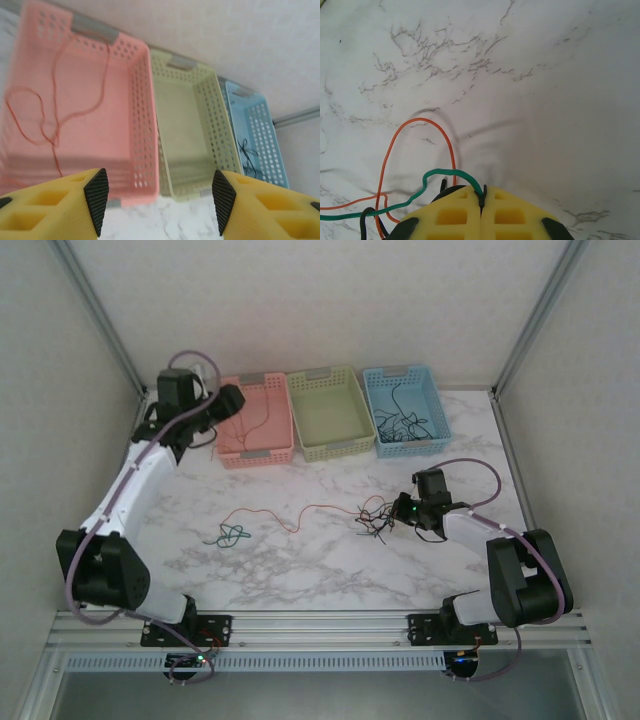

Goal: Untangle the cables

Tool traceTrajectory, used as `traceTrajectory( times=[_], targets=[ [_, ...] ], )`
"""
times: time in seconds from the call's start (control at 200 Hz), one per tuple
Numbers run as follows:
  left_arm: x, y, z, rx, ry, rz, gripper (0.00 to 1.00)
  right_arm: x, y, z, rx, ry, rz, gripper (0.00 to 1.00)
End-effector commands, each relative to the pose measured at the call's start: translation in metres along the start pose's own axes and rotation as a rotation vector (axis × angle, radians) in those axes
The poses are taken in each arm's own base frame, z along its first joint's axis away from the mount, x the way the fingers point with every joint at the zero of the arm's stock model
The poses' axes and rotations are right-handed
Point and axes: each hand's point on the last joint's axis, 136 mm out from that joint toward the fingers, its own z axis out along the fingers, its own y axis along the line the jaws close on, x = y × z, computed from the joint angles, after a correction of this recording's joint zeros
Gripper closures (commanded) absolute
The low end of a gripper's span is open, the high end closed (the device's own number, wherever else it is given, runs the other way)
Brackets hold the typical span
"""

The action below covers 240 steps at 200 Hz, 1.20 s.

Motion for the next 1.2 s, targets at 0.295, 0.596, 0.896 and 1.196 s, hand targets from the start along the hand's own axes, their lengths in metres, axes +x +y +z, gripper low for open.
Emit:
traceTrajectory(
  times=[0.295, 0.596, 0.896, 1.196],
  targets=[
    [0.200, 0.005, -0.038, 0.029, 0.343, 0.138, 0.32, -0.001, 0.008, -0.007, -0.054, -0.030, -0.022, 1.00],
    [0.255, 0.046, -0.026, -0.130, 0.417, 0.093, 0.23, -0.002, 0.005, -0.006, -0.044, -0.035, -0.015, 1.00],
    [0.282, 0.049, 0.027, -0.176, 0.418, -0.001, 0.24, -0.001, 0.006, -0.006, -0.046, -0.034, -0.019, 1.00],
    [0.281, 0.042, 0.039, -0.155, 0.412, -0.003, 0.89, 0.000, 0.006, -0.008, -0.047, -0.041, -0.022, 1.00]
  ],
)
